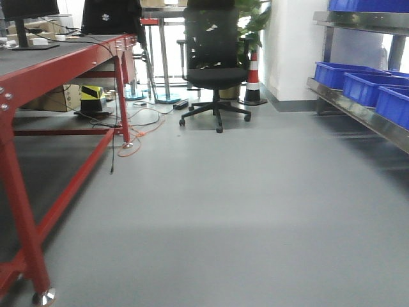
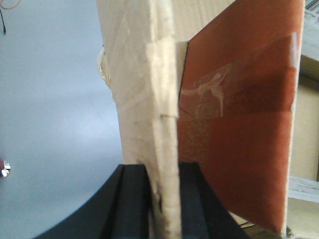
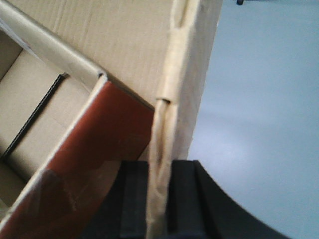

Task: Stack two boxes on right shelf middle

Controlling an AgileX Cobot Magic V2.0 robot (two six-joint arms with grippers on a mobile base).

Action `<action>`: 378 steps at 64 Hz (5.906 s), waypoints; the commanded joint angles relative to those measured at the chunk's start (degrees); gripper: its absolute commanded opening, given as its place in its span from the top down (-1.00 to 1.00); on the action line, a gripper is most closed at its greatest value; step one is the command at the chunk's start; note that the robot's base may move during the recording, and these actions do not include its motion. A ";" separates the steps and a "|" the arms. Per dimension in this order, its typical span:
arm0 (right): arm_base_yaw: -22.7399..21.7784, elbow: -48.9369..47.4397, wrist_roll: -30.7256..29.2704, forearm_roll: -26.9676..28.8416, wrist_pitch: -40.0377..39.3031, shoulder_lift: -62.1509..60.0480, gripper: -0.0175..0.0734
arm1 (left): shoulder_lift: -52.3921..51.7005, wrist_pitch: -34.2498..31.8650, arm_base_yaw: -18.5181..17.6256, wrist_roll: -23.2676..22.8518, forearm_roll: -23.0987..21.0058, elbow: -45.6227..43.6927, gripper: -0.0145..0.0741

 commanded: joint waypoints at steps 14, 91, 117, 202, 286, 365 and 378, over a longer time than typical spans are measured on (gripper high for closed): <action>-0.42 -0.68 -0.80 1.13 -2.03 -0.80 0.96 | -0.72 -3.47 0.31 0.09 -0.46 -0.86 0.92; -0.42 -0.68 -0.80 1.13 -2.15 -0.70 0.96 | -0.72 -3.47 0.31 0.09 -0.46 -0.86 0.92; -0.42 -0.68 -0.80 1.13 -2.15 -0.70 0.96 | -0.72 -3.47 0.31 0.09 -0.46 -0.86 0.92; -0.42 -0.68 -0.80 1.13 -2.15 -0.70 0.96 | -0.72 -3.47 0.31 0.09 -0.46 -0.86 0.92; -0.42 -0.68 -0.80 1.13 -2.27 -0.11 0.96 | -0.72 -3.47 0.31 0.09 -0.46 -0.86 0.92; -0.42 -0.68 -0.80 1.13 -2.27 -0.23 0.96 | -0.72 -3.47 0.31 0.09 -0.46 -0.86 0.92; -0.42 -0.68 -0.80 1.13 -2.27 -0.23 0.96 | -0.72 -3.47 0.31 0.09 -0.46 -0.86 0.92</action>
